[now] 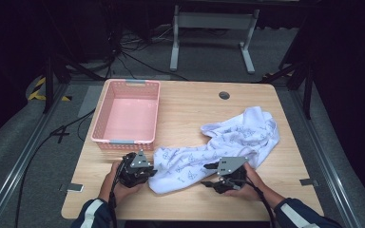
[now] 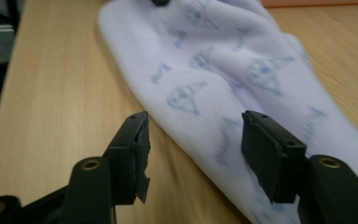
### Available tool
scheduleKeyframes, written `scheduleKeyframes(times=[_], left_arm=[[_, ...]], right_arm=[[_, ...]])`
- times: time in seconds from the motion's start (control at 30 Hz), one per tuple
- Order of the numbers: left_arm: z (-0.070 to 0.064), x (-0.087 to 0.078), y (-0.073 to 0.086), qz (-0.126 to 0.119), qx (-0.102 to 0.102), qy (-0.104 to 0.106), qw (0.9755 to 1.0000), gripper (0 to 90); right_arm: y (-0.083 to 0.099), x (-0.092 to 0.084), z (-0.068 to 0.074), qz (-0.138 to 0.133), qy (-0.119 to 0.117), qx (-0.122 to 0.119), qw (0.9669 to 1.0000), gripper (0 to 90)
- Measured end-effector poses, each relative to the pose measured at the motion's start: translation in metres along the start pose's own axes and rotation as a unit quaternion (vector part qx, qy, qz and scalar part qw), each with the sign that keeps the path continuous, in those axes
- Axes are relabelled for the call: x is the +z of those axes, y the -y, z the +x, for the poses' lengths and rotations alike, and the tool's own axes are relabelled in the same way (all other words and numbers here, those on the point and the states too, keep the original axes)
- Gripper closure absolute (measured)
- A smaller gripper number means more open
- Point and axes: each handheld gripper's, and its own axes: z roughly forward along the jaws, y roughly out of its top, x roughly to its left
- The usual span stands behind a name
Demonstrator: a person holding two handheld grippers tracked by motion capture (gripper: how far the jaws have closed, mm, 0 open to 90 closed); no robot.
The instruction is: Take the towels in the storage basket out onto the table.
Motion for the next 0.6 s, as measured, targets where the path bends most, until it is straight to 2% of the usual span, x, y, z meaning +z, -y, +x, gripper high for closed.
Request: scheduleKeyframes(times=[0.07,0.17,0.2,0.23,0.33,0.43,0.5,0.6], left_arm=[[0.001,0.003,0.001,-0.001,-0.002,0.003,1.0000,81.1],[0.001,0.007,0.005,0.002,0.000,0.005,1.0000,83.7],[0.002,0.007,0.005,0.002,-0.004,0.005,1.0000,84.8],[0.002,0.005,0.005,0.004,-0.006,0.005,1.0000,85.7],[0.005,0.004,0.006,0.000,-0.018,-0.002,0.9998,86.0],[0.005,0.000,0.004,-0.013,-0.015,-0.011,0.9997,86.3],[0.003,-0.007,0.002,-0.029,-0.014,-0.021,0.9993,86.5],[0.001,-0.017,-0.003,-0.050,-0.011,-0.044,0.9977,86.5]], right_arm=[[-0.007,0.010,0.007,0.004,-0.006,-0.023,0.9997,44.9],[-0.012,0.022,0.014,0.006,-0.027,-0.042,0.9987,46.6],[-0.014,0.027,0.017,0.017,-0.029,-0.058,0.9978,47.1],[-0.015,0.031,0.019,0.023,-0.030,-0.064,0.9972,48.5],[-0.016,0.040,0.022,0.030,-0.036,-0.071,0.9964,54.6],[-0.018,0.046,0.022,0.038,-0.021,-0.073,0.9964,68.8],[-0.019,0.045,0.020,0.041,-0.014,-0.077,0.9960,84.4],[-0.024,0.032,0.016,0.027,-0.020,-0.070,0.9970,87.9]])
